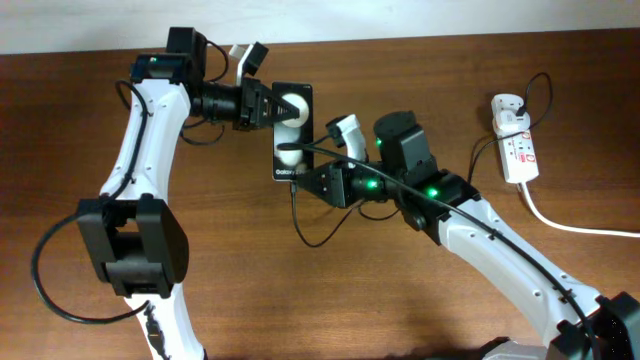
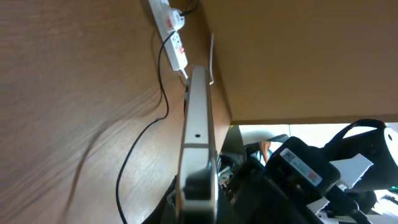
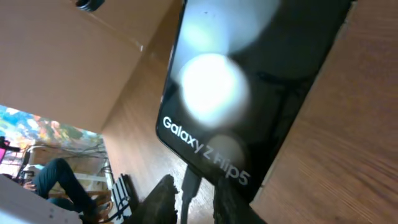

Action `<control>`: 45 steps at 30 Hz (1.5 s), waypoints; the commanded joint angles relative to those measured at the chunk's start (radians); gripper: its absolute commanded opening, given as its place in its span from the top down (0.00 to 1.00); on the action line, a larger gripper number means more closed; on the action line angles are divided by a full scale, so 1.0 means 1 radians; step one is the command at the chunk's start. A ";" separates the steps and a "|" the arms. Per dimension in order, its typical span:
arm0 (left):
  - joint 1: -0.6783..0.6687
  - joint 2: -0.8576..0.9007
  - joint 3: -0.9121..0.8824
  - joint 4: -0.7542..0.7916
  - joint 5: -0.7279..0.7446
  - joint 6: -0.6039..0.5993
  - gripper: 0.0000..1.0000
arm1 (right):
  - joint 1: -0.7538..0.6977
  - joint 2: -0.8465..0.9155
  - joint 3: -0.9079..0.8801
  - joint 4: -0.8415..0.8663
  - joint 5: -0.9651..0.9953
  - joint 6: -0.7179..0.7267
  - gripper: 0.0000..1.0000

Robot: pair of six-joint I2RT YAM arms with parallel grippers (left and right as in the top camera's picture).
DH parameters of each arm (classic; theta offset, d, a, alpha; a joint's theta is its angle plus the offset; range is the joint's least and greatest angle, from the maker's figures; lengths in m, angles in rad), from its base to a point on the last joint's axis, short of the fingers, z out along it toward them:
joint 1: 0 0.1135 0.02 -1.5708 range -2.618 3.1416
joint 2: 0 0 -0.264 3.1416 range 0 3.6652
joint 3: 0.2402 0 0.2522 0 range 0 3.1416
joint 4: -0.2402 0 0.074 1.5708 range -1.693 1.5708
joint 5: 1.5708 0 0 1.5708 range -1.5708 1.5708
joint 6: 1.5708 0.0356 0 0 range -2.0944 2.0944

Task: Plug charger to phone and switch on socket
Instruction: 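Open the right gripper and withdraw it from the plugged cable, then lower the phone onto the table with the left gripper and release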

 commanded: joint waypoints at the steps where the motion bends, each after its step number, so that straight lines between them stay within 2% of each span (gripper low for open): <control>1: 0.022 -0.005 -0.001 -0.005 0.021 0.006 1.00 | -0.006 -0.013 0.019 -0.020 0.024 -0.007 0.69; 5: 0.036 -0.005 -0.001 -0.006 -0.016 0.006 1.00 | -0.006 -0.013 0.019 -0.032 0.032 -0.009 0.60; 11: 0.035 -0.005 -0.001 -0.018 -0.082 0.006 1.00 | -0.006 -0.013 0.019 -0.080 0.064 -0.019 0.51; 19: 0.034 -0.005 -0.001 -0.063 -0.210 0.006 1.00 | -0.006 -0.013 0.019 -0.284 0.208 -0.018 0.43; 23: 0.033 -0.005 -0.001 -0.066 -0.226 0.006 1.00 | -0.006 -0.013 0.019 -0.342 0.254 -0.018 0.41; 45: 0.002 0.025 -0.006 -0.084 -0.311 0.005 1.00 | -0.006 -0.013 0.019 -0.342 0.278 -0.019 0.39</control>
